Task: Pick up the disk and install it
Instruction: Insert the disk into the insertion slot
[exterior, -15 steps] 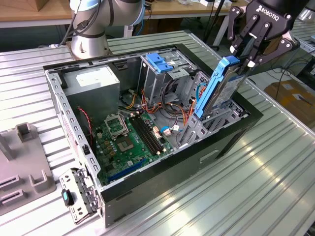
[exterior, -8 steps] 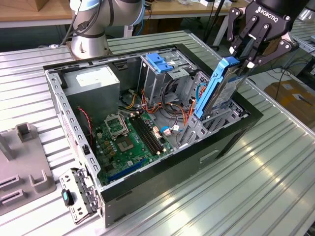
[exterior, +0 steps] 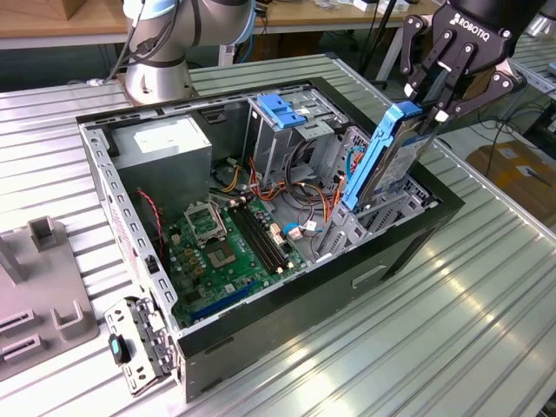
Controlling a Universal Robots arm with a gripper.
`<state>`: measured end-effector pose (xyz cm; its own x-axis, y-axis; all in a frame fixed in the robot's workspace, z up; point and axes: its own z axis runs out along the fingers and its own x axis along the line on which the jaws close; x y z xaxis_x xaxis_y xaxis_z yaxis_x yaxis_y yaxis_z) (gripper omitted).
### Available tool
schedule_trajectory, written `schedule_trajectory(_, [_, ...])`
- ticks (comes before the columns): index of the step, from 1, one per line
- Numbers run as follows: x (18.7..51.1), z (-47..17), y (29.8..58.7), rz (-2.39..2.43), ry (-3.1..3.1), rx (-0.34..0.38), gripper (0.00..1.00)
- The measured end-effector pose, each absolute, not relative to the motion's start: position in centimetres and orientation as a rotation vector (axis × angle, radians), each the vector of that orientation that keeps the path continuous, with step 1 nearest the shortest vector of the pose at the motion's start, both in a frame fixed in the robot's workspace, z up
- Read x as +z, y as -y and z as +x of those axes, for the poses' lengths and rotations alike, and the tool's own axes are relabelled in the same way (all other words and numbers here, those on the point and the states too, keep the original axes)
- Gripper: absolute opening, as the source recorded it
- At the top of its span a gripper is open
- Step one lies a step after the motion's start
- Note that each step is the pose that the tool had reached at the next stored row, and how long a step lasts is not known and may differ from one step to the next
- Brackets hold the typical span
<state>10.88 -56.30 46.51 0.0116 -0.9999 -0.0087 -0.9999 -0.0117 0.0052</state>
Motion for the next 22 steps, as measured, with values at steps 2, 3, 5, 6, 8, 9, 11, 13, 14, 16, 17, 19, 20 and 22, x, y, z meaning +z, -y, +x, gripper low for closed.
schedule_trajectory(2, [46.5, 11.0, 56.3, -2.233, -2.207, 0.015, 0.35])
schedule_trajectory(3, [46.5, 11.0, 56.3, -2.233, -2.207, 0.015, 0.35])
schedule_trajectory(5, [46.4, 11.0, 56.3, -2.233, -2.207, 0.015, 0.35])
schedule_trajectory(6, [46.3, 11.0, 56.3, -2.233, -2.207, 0.015, 0.35])
schedule_trajectory(8, [46.2, 11.0, 56.3, -2.233, -2.207, 0.015, 0.35])
schedule_trajectory(9, [46.2, 11.0, 56.3, -2.233, -2.207, 0.015, 0.35])
schedule_trajectory(11, [46.2, 11.0, 56.3, -2.233, -2.207, 0.015, 0.35])
schedule_trajectory(13, [46.1, 11.0, 56.3, -2.233, -2.207, 0.016, 0.35])
schedule_trajectory(14, [46.0, 11.0, 56.3, -2.233, -2.207, 0.015, 0.35])
schedule_trajectory(16, [45.9, 11.0, 56.3, -2.233, -2.207, 0.015, 0.35])
schedule_trajectory(17, [45.8, 11.0, 56.3, -2.233, -2.207, 0.015, 0.35])
schedule_trajectory(19, [45.7, 11.0, 56.3, -2.233, -2.207, 0.015, 0.35])
schedule_trajectory(20, [45.6, 11.0, 56.3, -2.233, -2.207, 0.015, 0.35])
schedule_trajectory(22, [45.3, 11.0, 56.3, -2.233, -2.207, 0.015, 0.35])
